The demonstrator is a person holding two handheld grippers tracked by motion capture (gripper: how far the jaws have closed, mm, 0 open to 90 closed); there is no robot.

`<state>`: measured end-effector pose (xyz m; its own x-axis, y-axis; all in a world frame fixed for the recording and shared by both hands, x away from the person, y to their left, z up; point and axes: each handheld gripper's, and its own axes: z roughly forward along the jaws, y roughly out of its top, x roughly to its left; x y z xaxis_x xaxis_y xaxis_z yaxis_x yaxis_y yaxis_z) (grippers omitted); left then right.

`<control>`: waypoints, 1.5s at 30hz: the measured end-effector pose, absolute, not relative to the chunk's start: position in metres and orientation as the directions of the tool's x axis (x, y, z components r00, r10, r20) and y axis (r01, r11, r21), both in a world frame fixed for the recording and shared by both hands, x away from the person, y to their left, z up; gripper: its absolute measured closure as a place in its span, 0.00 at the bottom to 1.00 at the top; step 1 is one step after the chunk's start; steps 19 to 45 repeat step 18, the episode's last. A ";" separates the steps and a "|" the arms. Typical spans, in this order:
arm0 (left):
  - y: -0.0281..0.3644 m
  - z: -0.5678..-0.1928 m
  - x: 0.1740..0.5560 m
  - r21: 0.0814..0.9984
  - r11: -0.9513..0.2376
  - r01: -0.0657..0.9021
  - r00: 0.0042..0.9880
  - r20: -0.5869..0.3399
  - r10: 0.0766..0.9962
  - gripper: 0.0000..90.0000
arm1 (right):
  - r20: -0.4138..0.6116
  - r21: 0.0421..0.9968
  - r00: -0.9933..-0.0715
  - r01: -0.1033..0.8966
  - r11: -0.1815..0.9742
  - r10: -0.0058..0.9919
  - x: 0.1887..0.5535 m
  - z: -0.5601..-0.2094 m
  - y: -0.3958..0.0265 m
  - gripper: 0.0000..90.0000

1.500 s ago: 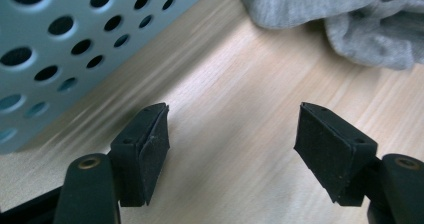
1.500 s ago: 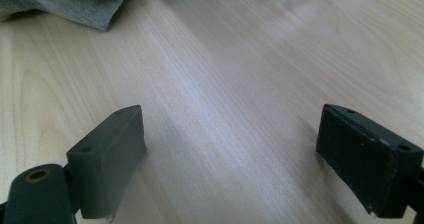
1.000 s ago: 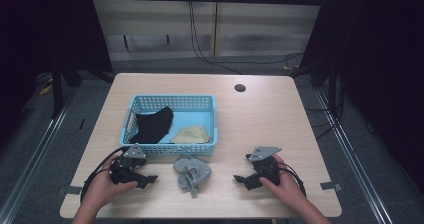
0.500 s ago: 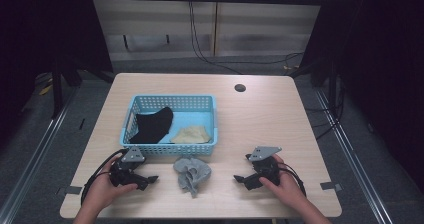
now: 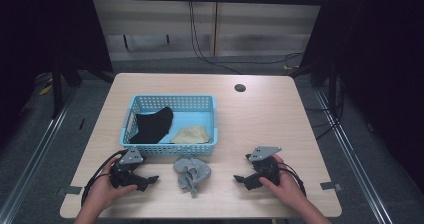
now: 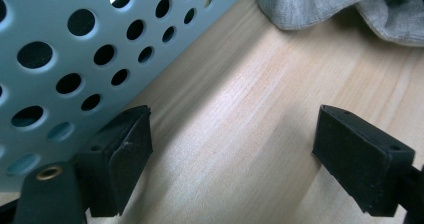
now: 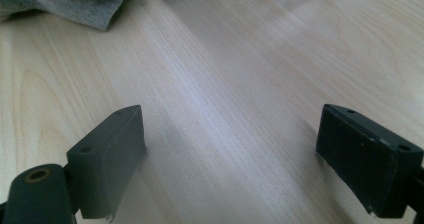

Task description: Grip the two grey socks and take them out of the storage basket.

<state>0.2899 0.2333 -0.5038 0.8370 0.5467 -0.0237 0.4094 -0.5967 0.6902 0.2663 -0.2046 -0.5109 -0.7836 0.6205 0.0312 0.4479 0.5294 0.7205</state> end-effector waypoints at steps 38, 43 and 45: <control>0.236 -0.508 0.289 0.725 -0.567 0.391 0.836 -0.022 0.549 0.15 | 0.030 0.721 -0.783 0.448 0.529 0.621 0.266 -0.511 -0.205 0.13; 0.236 -0.508 0.289 0.725 -0.567 0.391 0.836 -0.022 0.549 0.15 | 0.030 0.721 -0.783 0.448 0.529 0.621 0.266 -0.511 -0.205 0.13; 0.236 -0.508 0.289 0.725 -0.567 0.391 0.836 -0.022 0.549 0.15 | 0.030 0.721 -0.783 0.448 0.529 0.621 0.266 -0.511 -0.205 0.13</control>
